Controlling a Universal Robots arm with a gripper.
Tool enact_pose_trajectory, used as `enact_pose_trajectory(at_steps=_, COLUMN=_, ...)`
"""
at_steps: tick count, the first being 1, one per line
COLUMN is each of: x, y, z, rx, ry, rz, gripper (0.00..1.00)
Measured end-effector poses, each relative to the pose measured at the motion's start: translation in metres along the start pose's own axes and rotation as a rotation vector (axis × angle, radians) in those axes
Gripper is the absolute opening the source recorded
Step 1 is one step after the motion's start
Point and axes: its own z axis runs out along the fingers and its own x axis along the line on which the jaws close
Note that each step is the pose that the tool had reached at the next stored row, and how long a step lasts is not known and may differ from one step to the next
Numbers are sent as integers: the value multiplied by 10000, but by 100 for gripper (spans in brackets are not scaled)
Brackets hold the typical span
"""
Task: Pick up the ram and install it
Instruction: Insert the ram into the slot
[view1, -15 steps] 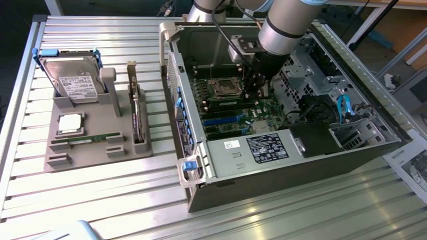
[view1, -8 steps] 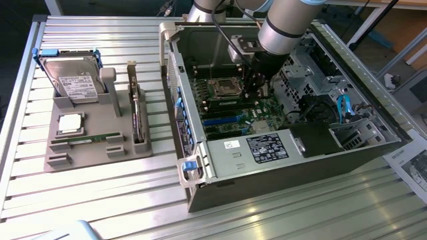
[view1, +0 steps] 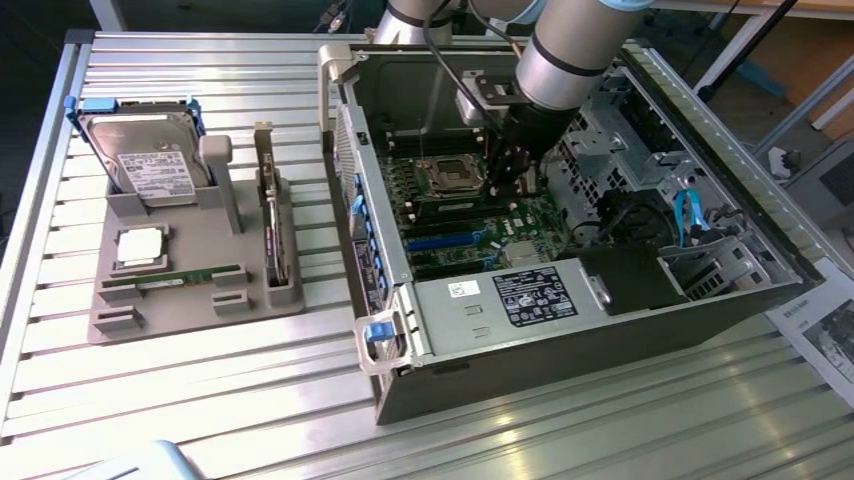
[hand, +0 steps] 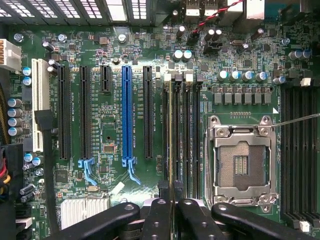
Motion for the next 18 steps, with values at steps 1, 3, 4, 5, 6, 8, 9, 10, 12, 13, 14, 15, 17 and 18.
enact_pose_trajectory(at_steps=1, x=0, y=0, z=0, rx=-1, ry=0, rz=-14, gripper=12)
enact_pose_trajectory(at_steps=3, x=0, y=0, z=4, rx=-1, ry=-1, rz=-15, gripper=12)
enact_pose_trajectory(at_steps=4, x=0, y=0, z=4, rx=-1, ry=1, rz=-15, gripper=12)
enact_pose_trajectory(at_steps=5, x=0, y=0, z=4, rx=-1, ry=1, rz=-15, gripper=12)
enact_pose_trajectory(at_steps=6, x=0, y=0, z=5, rx=-1, ry=1, rz=-15, gripper=12)
enact_pose_trajectory(at_steps=8, x=1, y=-1, z=12, rx=-1, ry=0, rz=-15, gripper=12)
enact_pose_trajectory(at_steps=9, x=1, y=0, z=14, rx=-1, ry=2, rz=-15, gripper=12)
enact_pose_trajectory(at_steps=10, x=1, y=-1, z=22, rx=-1, ry=-1, rz=-16, gripper=12)
enact_pose_trajectory(at_steps=12, x=1, y=-1, z=25, rx=-1, ry=0, rz=-16, gripper=12)
enact_pose_trajectory(at_steps=13, x=1, y=-1, z=26, rx=-1, ry=0, rz=-16, gripper=12)
enact_pose_trajectory(at_steps=14, x=2, y=-1, z=29, rx=-1, ry=-1, rz=-16, gripper=12)
enact_pose_trajectory(at_steps=15, x=2, y=-1, z=33, rx=0, ry=-2, rz=-16, gripper=12)
enact_pose_trajectory(at_steps=17, x=3, y=-1, z=44, rx=-1, ry=0, rz=-16, gripper=12)
enact_pose_trajectory(at_steps=18, x=3, y=-2, z=50, rx=-1, ry=0, rz=-16, gripper=12)
